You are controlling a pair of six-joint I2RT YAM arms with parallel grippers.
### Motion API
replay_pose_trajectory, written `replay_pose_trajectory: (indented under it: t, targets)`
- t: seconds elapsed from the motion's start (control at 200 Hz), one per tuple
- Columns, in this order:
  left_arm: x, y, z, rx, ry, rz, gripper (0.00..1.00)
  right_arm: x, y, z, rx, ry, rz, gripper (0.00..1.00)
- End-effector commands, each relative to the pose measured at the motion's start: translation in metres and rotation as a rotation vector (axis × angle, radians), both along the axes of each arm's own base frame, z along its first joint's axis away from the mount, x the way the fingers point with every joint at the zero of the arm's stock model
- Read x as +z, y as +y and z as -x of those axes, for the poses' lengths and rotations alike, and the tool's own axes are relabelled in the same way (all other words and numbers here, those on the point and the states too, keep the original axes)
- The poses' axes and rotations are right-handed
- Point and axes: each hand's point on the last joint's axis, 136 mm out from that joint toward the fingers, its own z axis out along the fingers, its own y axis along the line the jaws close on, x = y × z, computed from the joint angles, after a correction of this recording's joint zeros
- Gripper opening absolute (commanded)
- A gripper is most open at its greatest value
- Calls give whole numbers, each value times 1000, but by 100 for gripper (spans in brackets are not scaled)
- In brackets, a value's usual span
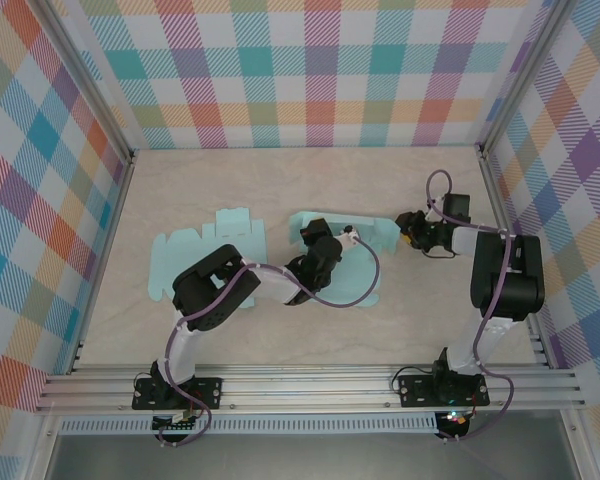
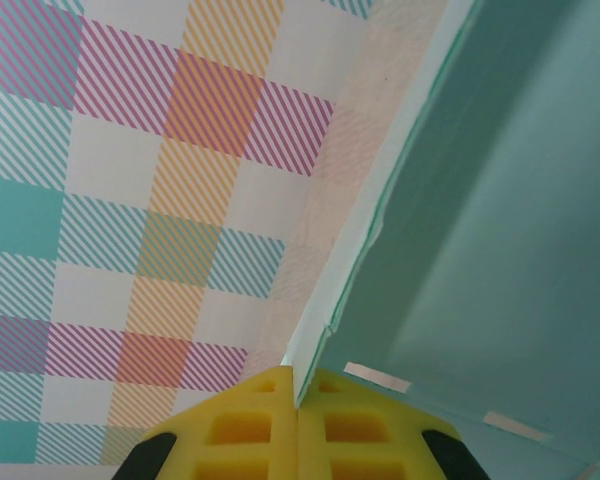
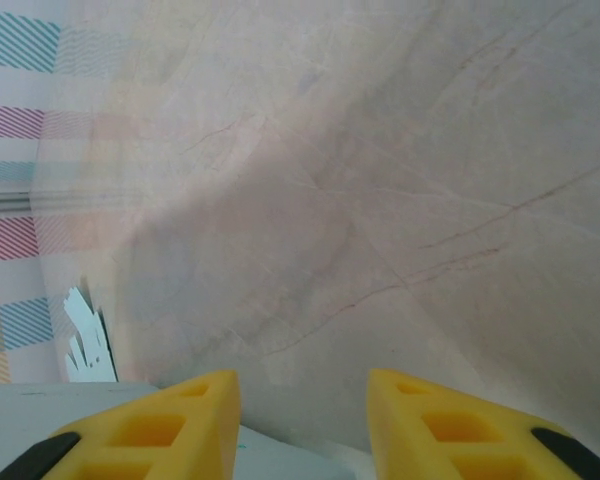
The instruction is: Fold the paper box
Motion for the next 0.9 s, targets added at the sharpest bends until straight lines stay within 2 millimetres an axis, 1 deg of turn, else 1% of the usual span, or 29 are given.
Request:
replay_pose_trajectory:
  t: [0.0,0.36,0.49,0.725,0.895]
  targets:
    - [9,3,-7,0,-37,46,0,9,7,-4,33,-61,-3,39]
    - [5,10,-12,17,-50,43,0,6,25,13,63,-70,59,39]
    - [1,10,-13,13,-54,13,0,5,29,16,72,-70,72,39]
    - [3,10,-12,11,-63,9,0,6,34,21,90,-79,103,40]
    - [2,11,-12,12,-62,5,0,6,38,31,99,-86,122,39]
